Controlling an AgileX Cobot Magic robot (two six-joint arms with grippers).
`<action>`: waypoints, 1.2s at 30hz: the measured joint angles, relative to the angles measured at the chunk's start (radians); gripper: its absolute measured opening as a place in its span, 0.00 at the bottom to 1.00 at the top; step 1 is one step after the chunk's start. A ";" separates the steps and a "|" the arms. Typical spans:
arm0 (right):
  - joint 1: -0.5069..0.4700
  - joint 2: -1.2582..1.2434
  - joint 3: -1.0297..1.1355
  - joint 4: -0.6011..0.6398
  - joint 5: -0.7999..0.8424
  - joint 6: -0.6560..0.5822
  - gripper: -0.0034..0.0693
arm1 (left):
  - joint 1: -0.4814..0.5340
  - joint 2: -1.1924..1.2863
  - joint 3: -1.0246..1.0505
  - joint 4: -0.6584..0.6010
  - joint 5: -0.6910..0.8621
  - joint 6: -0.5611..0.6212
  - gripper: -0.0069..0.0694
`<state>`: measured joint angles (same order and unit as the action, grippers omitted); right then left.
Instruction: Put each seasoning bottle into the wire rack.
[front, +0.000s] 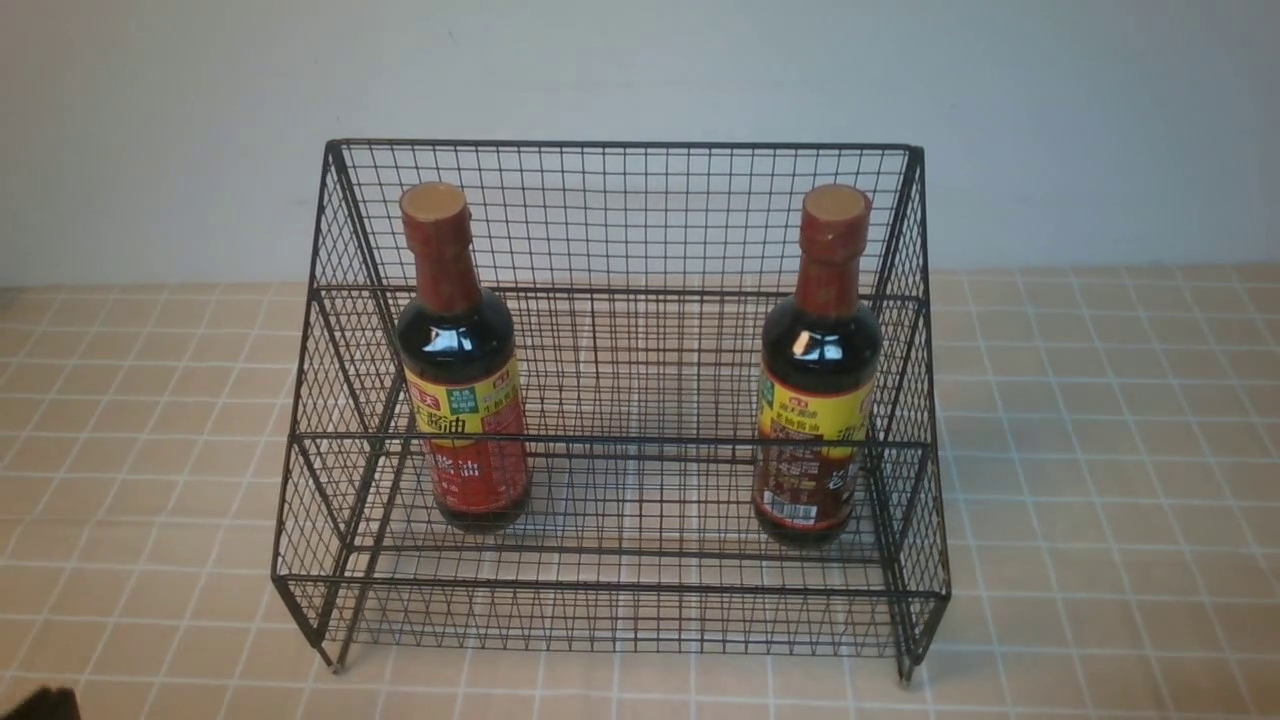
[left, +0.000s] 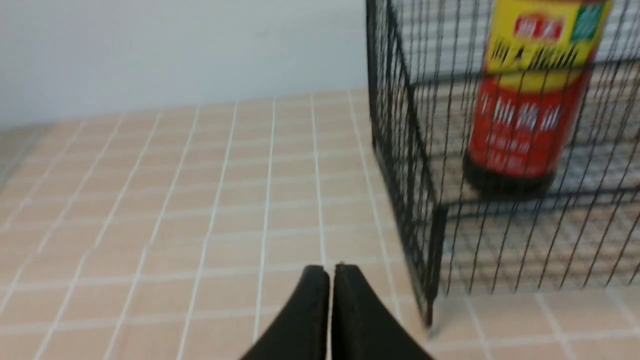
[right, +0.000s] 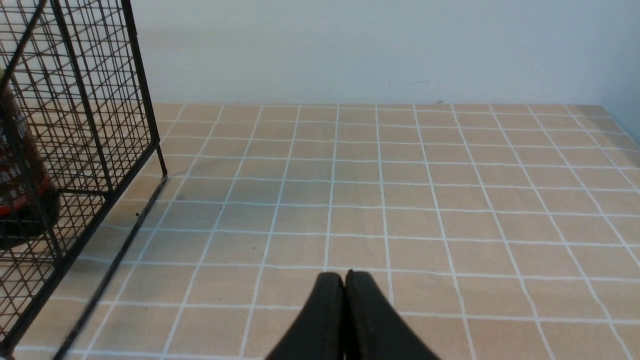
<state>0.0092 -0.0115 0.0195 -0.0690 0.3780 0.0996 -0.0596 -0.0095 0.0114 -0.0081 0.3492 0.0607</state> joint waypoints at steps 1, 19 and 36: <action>0.000 0.000 0.000 0.000 0.000 0.000 0.03 | 0.001 -0.001 0.010 -0.001 0.000 0.000 0.08; 0.000 0.000 0.000 0.000 0.000 0.000 0.03 | 0.005 -0.002 0.016 -0.003 0.023 -0.001 0.08; 0.000 0.000 0.000 0.000 0.000 -0.010 0.03 | 0.005 -0.002 0.016 -0.003 0.024 0.002 0.08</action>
<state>0.0092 -0.0115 0.0195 -0.0690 0.3780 0.0896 -0.0546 -0.0118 0.0271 -0.0108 0.3731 0.0627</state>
